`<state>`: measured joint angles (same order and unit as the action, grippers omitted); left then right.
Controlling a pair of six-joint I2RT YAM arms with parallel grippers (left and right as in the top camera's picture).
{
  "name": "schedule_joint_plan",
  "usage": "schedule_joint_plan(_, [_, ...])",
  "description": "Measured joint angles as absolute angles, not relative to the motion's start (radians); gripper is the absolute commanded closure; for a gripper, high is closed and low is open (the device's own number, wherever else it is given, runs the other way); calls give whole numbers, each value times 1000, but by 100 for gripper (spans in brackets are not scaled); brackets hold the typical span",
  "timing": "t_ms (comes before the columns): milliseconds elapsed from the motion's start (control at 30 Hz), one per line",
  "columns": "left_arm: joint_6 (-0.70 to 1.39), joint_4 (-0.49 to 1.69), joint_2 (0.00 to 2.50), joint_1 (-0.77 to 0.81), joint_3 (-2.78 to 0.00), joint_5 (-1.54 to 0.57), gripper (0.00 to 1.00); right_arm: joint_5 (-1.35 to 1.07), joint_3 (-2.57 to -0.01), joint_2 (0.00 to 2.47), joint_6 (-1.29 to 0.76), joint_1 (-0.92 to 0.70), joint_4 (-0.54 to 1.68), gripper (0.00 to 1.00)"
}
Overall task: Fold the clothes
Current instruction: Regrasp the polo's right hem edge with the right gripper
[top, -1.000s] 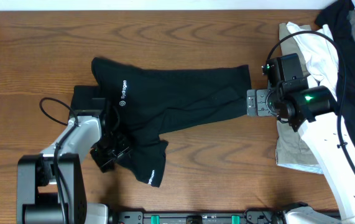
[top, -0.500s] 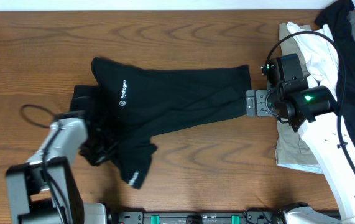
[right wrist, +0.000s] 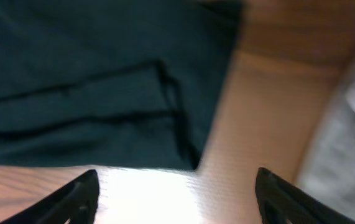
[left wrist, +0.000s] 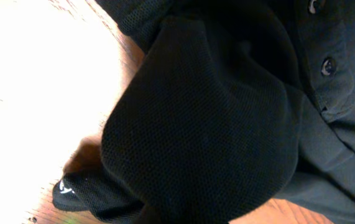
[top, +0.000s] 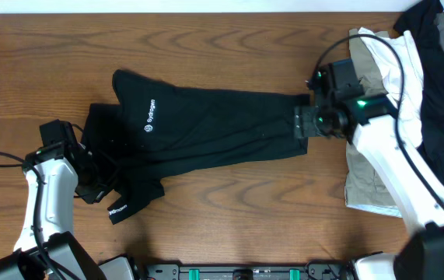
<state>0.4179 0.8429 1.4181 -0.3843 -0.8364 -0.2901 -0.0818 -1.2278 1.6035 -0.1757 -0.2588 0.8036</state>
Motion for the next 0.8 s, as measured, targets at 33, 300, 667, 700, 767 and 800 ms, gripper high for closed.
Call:
schedule_joint_plan(33, [418,843,1418,-383,-836,-291,94,-105,-1228,1626,-174,-259,775,30])
schedule_joint_plan(300, [398,853,1418,-383,-834,-293,94,-187,-1228,1828,-175,-259,594,37])
schedule_joint_plan(667, [391,853,1418,-383,-831,-293,94,-228,-1228,1965,-176,-259,519,99])
schedule_joint_plan(700, [391,853,1418,-383,-831,-293,94,-232,-1228,1964,-173,-259,518,99])
schedule_joint_plan(767, [391,853,1418,-383,-831,-293,94,-236,-1228,1964,-175,-259,519,99])
schedule_joint_plan(800, [391,853,1418,-383,-831,-293,94,-236,-1228,1963,-175,-259,519,99])
